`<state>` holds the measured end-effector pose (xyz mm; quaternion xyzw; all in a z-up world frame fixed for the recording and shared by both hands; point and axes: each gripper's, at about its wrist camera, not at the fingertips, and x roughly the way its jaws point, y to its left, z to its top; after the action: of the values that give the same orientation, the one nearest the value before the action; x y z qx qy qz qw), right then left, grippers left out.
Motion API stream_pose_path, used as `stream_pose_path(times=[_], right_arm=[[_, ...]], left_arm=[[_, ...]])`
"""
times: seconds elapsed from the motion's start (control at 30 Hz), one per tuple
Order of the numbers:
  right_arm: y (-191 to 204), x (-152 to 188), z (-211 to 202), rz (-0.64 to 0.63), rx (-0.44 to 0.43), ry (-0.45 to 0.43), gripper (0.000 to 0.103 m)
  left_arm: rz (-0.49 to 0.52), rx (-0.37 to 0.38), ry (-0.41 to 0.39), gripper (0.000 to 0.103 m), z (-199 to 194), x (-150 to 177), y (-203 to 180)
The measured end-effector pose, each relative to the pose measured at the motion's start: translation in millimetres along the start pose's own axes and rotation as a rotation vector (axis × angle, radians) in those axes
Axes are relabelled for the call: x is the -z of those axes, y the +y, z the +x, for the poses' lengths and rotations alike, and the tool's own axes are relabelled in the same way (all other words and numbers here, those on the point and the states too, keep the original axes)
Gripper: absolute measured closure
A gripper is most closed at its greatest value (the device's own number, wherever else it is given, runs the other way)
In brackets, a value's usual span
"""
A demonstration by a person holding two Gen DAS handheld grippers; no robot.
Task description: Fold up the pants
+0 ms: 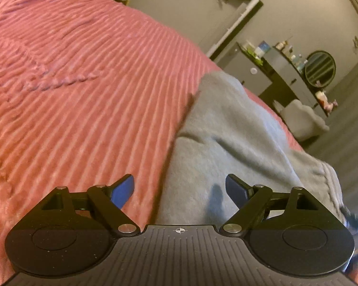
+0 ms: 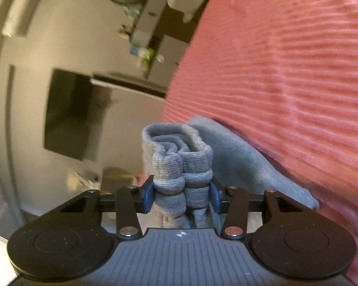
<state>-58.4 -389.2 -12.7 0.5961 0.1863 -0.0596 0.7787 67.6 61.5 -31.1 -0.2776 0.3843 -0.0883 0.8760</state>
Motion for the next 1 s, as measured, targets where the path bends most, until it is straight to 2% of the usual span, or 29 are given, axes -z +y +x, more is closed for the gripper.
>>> stream_pose_path(times=[0.03,0.07,0.13,0.17,0.23,0.27,0.33,0.4,0.47,0.53,0.57,0.67,0.87,0.93,1.0], right_arm=[[-2.5,3.7,-7.8,-0.019,0.008,-0.027,0.057],[-6.4,7.1,-10.9,-0.047,0.055,-0.049,0.051],[-14.5,7.7,-0.9,-0.111,0.222,-0.013,0.051],[-17.4,5.9,-0.2,-0.107,0.234,-0.005,0.048],[-11.0,2.7,-6.3,-0.079,0.206,-0.021,0.033],[0.0,2.2,-11.3,-0.133,0.23,-0.057,0.029],[26.3,6.8,-23.0,-0.326,0.226,-0.134,0.029],[43.3,15.3,-30.5,-0.436,0.185,-0.159,0.029],[49.2,26.1,-31.7,-0.497,0.103,-0.132,0.029],[46.1,34.9,-24.4,-0.546,0.094,-0.103,0.03],[44.1,41.4,-18.6,-0.585,0.119,-0.1,0.031],[48.1,58.1,-3.5,-0.801,0.229,-0.111,0.03],[62.8,68.3,18.4,-0.911,0.379,-0.11,0.027],[59.6,70.8,10.5,-0.917,0.391,-0.119,0.026],[60.1,70.1,7.8,-0.908,0.431,-0.147,0.019]], left_arm=[[-0.007,-0.001,0.003,0.015,0.1,0.0,1.5],[-0.01,-0.006,0.009,0.015,1.8,0.0,2.3],[-0.01,-0.021,0.015,0.015,5.5,-0.5,2.8],[-0.006,-0.028,0.013,0.015,5.4,-0.5,2.5],[0.001,-0.035,0.013,0.015,5.6,-0.8,2.2],[0.001,-0.036,0.012,0.015,5.8,-1.1,2.2],[0.014,-0.04,0.012,0.015,6.0,-0.4,0.2],[0.041,-0.047,0.017,0.015,9.1,1.1,-3.4],[0.068,-0.046,0.015,0.015,9.6,2.5,-8.1],[0.085,-0.026,0.008,0.015,7.4,4.0,-11.6],[0.096,-0.02,0.006,0.015,6.5,4.8,-12.8],[0.136,-0.067,0.008,0.015,9.7,6.9,-15.3],[0.149,-0.097,0.007,0.014,11.1,6.9,-14.3],[0.143,-0.097,0.014,0.014,11.3,6.7,-12.9],[0.145,-0.1,0.015,0.014,11.4,6.5,-13.0]])
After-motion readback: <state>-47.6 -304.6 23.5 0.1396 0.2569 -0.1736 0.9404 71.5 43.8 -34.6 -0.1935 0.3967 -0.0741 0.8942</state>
